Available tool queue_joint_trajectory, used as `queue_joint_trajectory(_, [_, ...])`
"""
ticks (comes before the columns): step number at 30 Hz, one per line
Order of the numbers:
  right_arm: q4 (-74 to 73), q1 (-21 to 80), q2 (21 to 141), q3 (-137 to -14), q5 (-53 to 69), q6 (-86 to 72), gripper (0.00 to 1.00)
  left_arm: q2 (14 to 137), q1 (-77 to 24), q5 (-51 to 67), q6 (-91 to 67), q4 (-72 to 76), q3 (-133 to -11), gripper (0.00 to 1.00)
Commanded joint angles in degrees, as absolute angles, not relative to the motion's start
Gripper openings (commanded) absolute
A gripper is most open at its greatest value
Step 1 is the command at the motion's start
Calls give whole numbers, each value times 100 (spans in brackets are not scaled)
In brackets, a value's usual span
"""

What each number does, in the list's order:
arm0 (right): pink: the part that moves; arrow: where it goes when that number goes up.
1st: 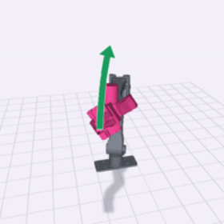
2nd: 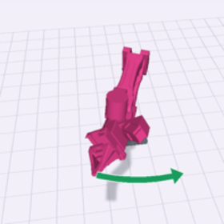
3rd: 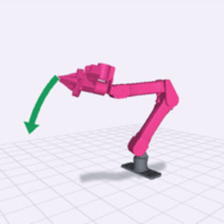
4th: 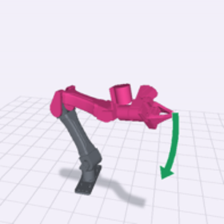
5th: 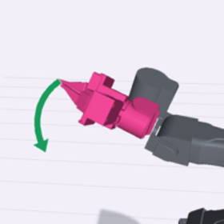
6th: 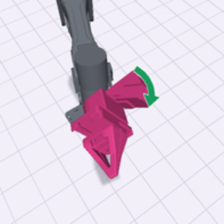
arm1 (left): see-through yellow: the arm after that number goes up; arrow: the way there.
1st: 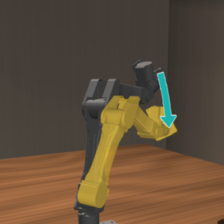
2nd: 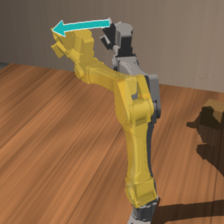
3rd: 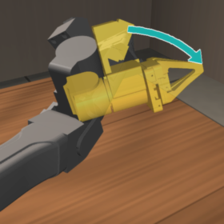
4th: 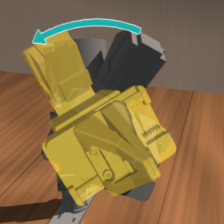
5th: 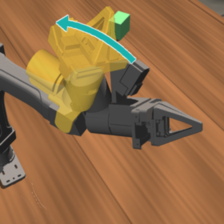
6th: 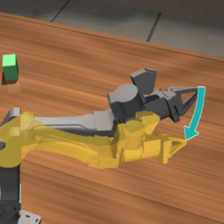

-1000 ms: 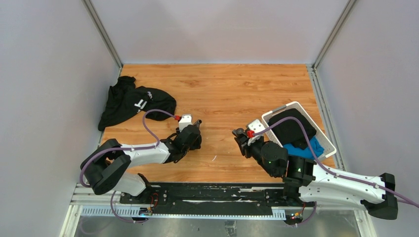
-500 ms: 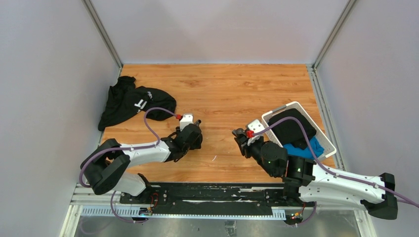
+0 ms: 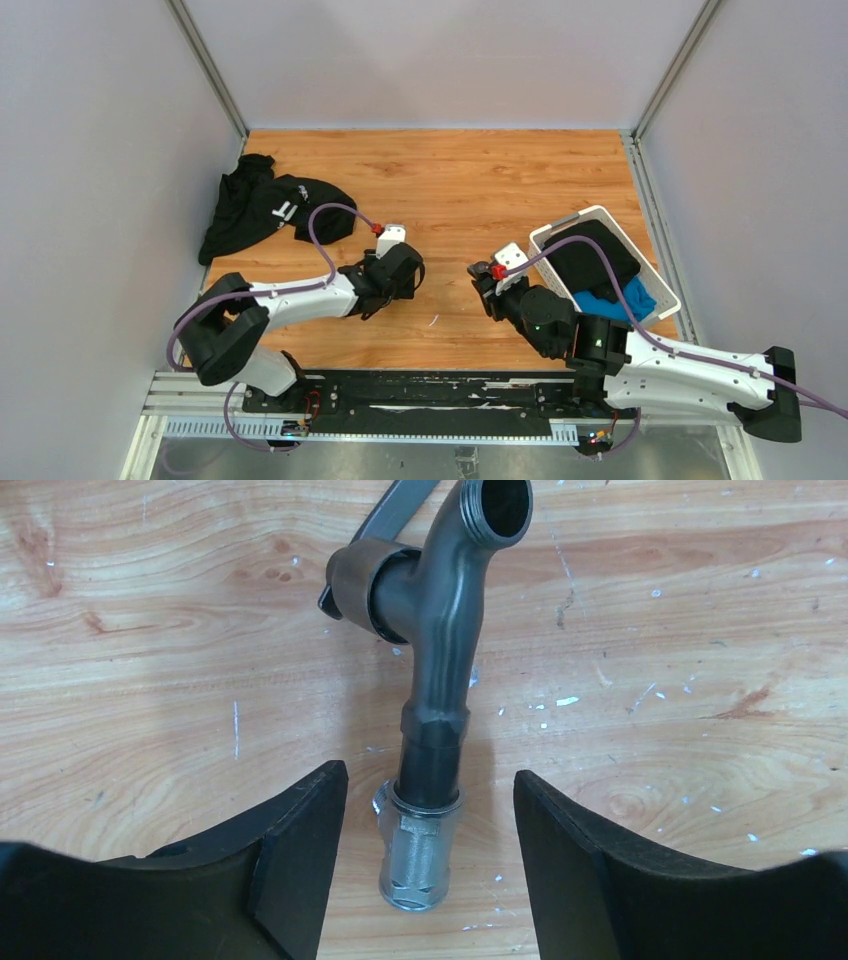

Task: Install the water faucets
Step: Pick up the water faucet from the center of the board.

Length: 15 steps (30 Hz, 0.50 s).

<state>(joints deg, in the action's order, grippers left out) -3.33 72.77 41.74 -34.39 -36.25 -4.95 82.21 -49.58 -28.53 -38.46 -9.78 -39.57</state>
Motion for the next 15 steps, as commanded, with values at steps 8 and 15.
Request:
queue_joint_trajectory(8, [-79, 7337, 4221, -3509, -3738, -552, 0, 9083, -5089, -3208, -3989, -2087, -4472, 63])
queue_joint_trajectory(15, [-53, 7333, 4250, -3502, -3735, -534, 0, 9294, -5191, -3373, -3911, -2544, -4803, 54])
